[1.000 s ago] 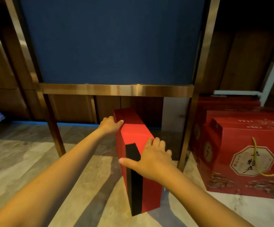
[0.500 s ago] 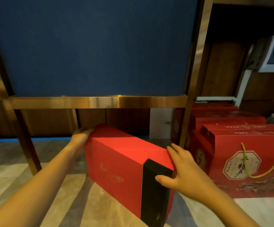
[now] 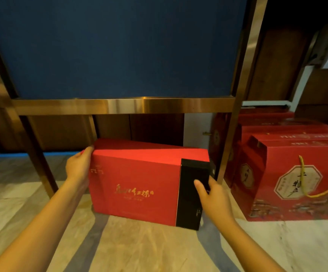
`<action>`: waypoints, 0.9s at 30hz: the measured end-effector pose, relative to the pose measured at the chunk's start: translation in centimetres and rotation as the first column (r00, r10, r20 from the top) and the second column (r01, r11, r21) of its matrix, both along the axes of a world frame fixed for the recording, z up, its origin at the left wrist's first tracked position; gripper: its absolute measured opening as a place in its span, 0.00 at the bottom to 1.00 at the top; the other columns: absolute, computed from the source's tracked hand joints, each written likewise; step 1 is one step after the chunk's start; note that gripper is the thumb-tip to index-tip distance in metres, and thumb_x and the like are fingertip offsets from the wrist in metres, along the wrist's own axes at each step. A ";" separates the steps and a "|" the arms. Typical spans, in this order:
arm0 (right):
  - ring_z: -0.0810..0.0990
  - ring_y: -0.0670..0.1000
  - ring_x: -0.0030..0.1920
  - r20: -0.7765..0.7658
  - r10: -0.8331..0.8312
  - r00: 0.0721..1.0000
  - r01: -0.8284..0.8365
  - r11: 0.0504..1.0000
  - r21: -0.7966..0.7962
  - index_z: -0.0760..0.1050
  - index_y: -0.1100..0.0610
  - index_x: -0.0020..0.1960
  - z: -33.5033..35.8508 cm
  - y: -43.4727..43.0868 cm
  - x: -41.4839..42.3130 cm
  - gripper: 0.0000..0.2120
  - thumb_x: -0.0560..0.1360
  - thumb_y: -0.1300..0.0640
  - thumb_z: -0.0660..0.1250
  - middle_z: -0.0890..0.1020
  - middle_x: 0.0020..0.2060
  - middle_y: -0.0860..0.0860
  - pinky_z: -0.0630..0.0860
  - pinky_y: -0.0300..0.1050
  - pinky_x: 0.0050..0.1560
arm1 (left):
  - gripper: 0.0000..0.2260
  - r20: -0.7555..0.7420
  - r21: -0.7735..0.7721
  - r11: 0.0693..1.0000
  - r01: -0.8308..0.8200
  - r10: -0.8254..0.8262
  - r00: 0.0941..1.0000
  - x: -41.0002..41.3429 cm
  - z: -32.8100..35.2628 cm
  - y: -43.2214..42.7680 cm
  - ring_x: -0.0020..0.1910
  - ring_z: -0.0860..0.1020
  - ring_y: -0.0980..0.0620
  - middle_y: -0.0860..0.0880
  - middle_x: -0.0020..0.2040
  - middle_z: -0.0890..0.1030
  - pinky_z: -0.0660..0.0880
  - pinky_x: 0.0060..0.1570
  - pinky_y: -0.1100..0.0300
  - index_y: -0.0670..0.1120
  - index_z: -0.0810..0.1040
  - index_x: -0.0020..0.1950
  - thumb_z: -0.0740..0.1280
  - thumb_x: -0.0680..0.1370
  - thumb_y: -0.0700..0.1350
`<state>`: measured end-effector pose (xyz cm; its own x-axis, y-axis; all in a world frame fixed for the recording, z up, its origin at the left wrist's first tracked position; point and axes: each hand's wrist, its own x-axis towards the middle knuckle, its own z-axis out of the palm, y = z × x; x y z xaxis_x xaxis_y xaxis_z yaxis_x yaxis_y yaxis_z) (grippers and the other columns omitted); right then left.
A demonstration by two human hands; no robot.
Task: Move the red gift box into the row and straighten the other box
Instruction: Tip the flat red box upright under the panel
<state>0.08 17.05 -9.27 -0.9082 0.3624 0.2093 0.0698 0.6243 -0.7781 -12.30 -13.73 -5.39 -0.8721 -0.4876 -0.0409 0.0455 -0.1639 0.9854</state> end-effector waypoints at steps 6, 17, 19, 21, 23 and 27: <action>0.82 0.56 0.54 -0.065 0.085 0.994 -0.089 0.995 -0.055 0.73 0.58 0.66 0.4 0.8 -3.7 0.20 0.77 0.50 0.61 0.83 0.54 0.56 0.79 0.55 0.54 | 0.24 0.005 -0.013 0.996 -0.085 0.085 0.996 1.2 -0.6 -1.1 0.47 0.82 0.46 0.43 0.48 0.84 0.77 0.54 0.47 0.43 0.84 0.49 0.72 0.62 0.60; 0.81 0.56 0.54 -0.075 0.097 0.992 -0.104 0.990 -0.093 0.73 0.61 0.64 0.2 1.8 -6.7 0.21 0.78 0.48 0.59 0.82 0.54 0.57 0.78 0.50 0.50 | 0.18 -0.007 -0.117 0.979 -0.168 0.168 0.986 0.6 -0.4 0.7 0.47 0.80 0.47 0.44 0.45 0.81 0.74 0.49 0.53 0.41 0.82 0.52 0.68 0.72 0.54; 0.82 0.55 0.51 -0.074 0.091 0.993 -0.097 0.992 -0.076 0.73 0.61 0.64 -0.2 1.9 -6.9 0.23 0.77 0.46 0.59 0.83 0.51 0.57 0.79 0.52 0.49 | 0.16 -0.015 -0.141 0.973 -0.184 0.184 0.983 0.6 -0.7 0.8 0.46 0.79 0.47 0.45 0.44 0.81 0.75 0.49 0.53 0.43 0.82 0.50 0.67 0.73 0.54; 0.83 0.56 0.45 -0.071 0.082 0.994 -0.085 0.996 -0.038 0.73 0.59 0.64 -0.6 2.0 -6.9 0.25 0.76 0.42 0.57 0.84 0.45 0.57 0.80 0.55 0.46 | 0.16 -0.016 -0.150 0.972 -0.181 0.181 0.983 0.6 -0.9 0.6 0.45 0.79 0.48 0.45 0.42 0.80 0.73 0.47 0.54 0.43 0.82 0.47 0.67 0.73 0.55; 0.83 0.57 0.42 -0.069 0.068 0.995 -0.069 0.998 -0.008 0.72 0.58 0.65 -0.9 2.1 -7.0 0.28 0.75 0.40 0.56 0.84 0.42 0.59 0.80 0.57 0.43 | 0.14 -0.002 -0.152 0.975 -0.159 0.161 0.987 0.3 -0.9 0.4 0.42 0.79 0.47 0.47 0.37 0.79 0.72 0.44 0.54 0.46 0.80 0.37 0.66 0.72 0.57; 0.83 0.54 0.42 -0.050 0.055 0.997 -0.054 0.998 0.014 0.69 0.59 0.69 -1.1 2.1 -7.5 0.31 0.75 0.38 0.54 0.85 0.45 0.58 0.80 0.53 0.42 | 0.17 0.031 -0.206 0.963 -0.171 0.182 0.983 -0.2 -0.8 0.3 0.42 0.79 0.44 0.45 0.36 0.79 0.72 0.43 0.52 0.48 0.75 0.29 0.65 0.70 0.60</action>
<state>-7.45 19.16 -10.33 -0.9147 0.3098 0.2596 -0.0035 0.6361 -0.7716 -12.53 -13.46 -6.16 -0.7708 -0.6361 0.0335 0.0062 0.0451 0.9990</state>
